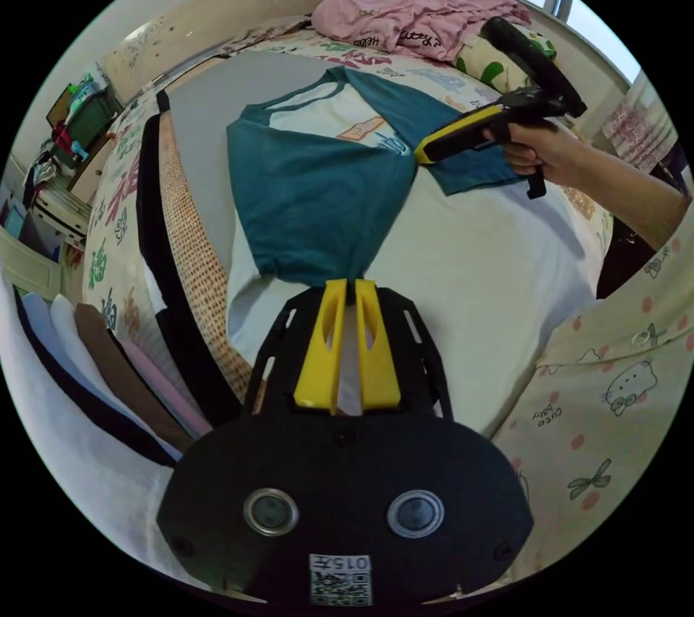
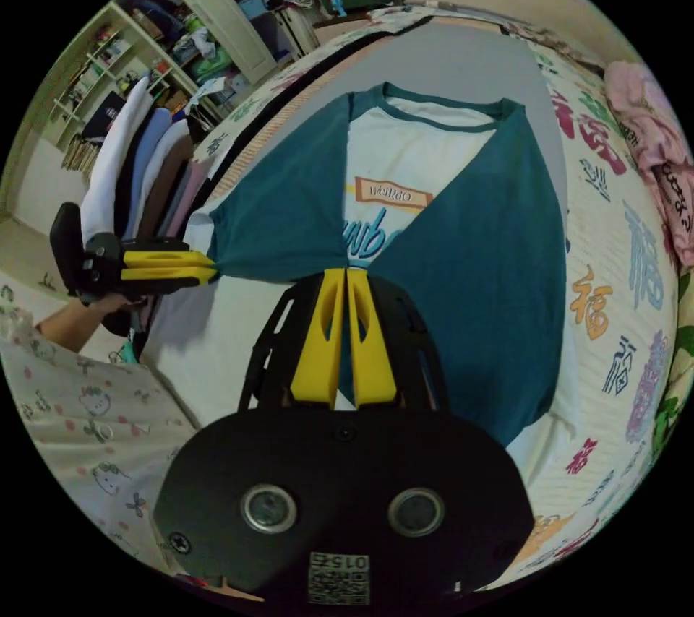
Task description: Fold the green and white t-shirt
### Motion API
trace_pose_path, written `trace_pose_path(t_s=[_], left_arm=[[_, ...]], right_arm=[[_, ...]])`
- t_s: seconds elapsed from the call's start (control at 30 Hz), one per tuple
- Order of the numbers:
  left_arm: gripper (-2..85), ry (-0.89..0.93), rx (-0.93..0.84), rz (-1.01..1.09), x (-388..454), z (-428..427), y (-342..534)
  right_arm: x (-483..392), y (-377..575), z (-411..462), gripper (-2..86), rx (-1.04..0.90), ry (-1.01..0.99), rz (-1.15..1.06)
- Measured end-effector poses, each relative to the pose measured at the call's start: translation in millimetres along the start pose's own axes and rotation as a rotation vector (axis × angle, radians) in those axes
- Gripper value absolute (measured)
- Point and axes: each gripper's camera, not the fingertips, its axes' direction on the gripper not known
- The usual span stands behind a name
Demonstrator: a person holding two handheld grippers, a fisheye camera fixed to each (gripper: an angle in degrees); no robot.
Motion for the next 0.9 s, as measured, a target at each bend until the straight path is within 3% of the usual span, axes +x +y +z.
trace_pose_path(t_s=[0.13,0.2,0.3,0.43,0.6,0.9], left_arm=[[3.0,0.026,-0.050,-0.031,-16,2,-6],[4.6,0.061,-0.037,-0.147,-30,-11,-9],[5.9,0.190,0.132,-0.292,-49,-46,-18],[6.8,0.067,0.362,-0.381,-93,-66,-54],[7.8,-0.092,0.264,-0.366,-157,-19,-127],[8.9,0.057,0.119,-0.441,-227,84,-197]], right_arm=[[-19,-14,-18,-1.0,-0.007,-0.054,-0.012],[-23,-21,-29,-0.9,0.003,-0.100,-0.001],[-25,-37,-50,-0.7,0.047,-0.122,0.028],[-10,-76,-81,1.8,0.180,-0.046,0.153],[4,-137,-96,7.9,0.236,-0.011,0.275],[-34,-252,-79,11.5,0.122,0.088,0.316]])
